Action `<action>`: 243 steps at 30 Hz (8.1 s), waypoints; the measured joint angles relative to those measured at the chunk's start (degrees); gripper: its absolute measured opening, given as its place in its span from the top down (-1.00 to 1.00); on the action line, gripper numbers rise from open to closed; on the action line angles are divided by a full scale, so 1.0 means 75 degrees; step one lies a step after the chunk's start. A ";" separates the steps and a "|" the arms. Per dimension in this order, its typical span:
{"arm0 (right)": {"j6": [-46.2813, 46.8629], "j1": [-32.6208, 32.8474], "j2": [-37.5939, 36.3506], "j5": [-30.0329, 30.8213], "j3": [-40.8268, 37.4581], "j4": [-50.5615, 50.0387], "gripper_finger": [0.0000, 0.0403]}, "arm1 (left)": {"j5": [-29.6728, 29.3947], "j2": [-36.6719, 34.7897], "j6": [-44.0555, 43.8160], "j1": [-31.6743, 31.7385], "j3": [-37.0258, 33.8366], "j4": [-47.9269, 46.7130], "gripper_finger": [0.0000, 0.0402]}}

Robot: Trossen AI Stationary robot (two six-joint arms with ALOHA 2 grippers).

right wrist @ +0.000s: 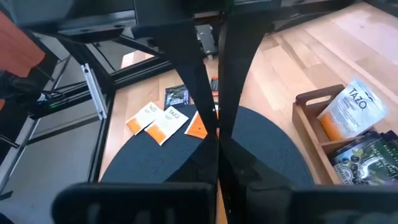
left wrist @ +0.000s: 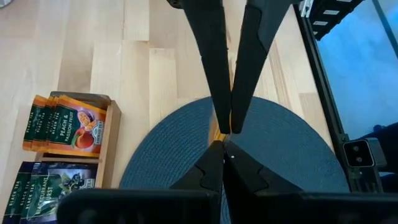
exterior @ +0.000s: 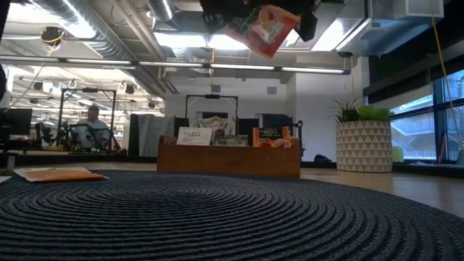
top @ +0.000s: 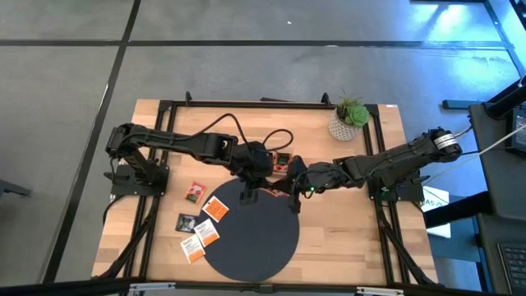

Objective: Pick & Place Tea
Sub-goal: Put the orange tea bag into the right of the wooden organizer, then put the white tea bag into the left of the wooden organizer

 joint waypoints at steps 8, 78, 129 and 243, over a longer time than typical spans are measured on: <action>0.0257 0.0009 0.0000 0.0144 0.0000 -0.0033 0.98 | -0.0049 0.0003 -0.0002 0.0000 0.0000 -0.0021 0.93; -0.0632 -0.1547 0.1594 0.2861 -0.4246 0.7268 0.83 | 0.0792 -0.2940 0.0989 0.0306 -0.3305 0.3039 0.91; -0.0392 -0.1825 0.0458 -0.0398 -0.0469 -0.0593 0.44 | -0.1797 -0.4081 -0.2697 -0.1573 -0.3299 -0.0982 0.91; -0.2620 -0.0321 0.7274 -0.0335 0.4724 0.0032 0.44 | -0.3794 -0.3182 -1.0828 -0.3370 -0.7248 0.1848 0.21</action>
